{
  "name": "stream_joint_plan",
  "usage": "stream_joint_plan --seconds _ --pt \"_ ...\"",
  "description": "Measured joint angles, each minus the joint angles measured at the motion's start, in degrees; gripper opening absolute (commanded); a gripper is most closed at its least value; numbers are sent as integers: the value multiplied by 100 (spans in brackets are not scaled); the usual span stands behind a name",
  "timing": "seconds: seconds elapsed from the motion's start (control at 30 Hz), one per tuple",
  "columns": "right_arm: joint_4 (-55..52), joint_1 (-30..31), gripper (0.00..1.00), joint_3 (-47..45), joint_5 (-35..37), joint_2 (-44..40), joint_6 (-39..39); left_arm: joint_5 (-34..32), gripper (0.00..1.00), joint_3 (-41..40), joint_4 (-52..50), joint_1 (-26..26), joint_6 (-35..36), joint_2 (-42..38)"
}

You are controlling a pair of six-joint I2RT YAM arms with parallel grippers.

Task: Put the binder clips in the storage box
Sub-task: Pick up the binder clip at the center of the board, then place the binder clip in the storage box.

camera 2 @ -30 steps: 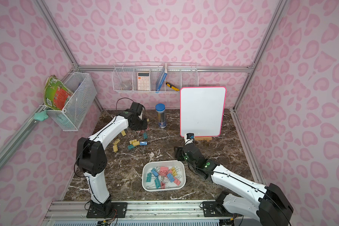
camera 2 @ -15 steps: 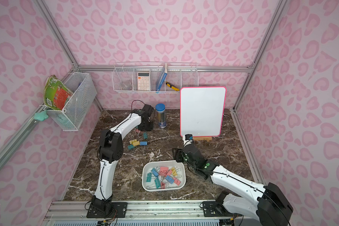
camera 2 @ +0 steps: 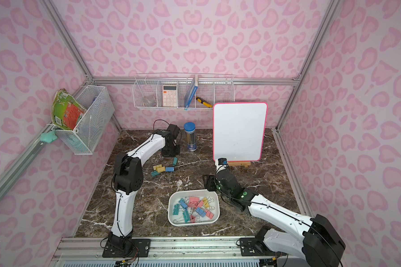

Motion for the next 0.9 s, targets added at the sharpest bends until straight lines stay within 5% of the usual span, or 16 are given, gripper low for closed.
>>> stream_joint_plan --seconds 0.5,0.7,0.9 --pt "568 -1082 97 -101 -817 107 162 2225 0 -1904 205 -378 79 -3576" --pt "719 -1403 98 -101 -1005 186 205 2728 0 -3018 472 -1504 374 -4607" --pt "813 -1539 98 -109 -1045 286 337 2870 0 -3244 914 -2811 702 -4074"
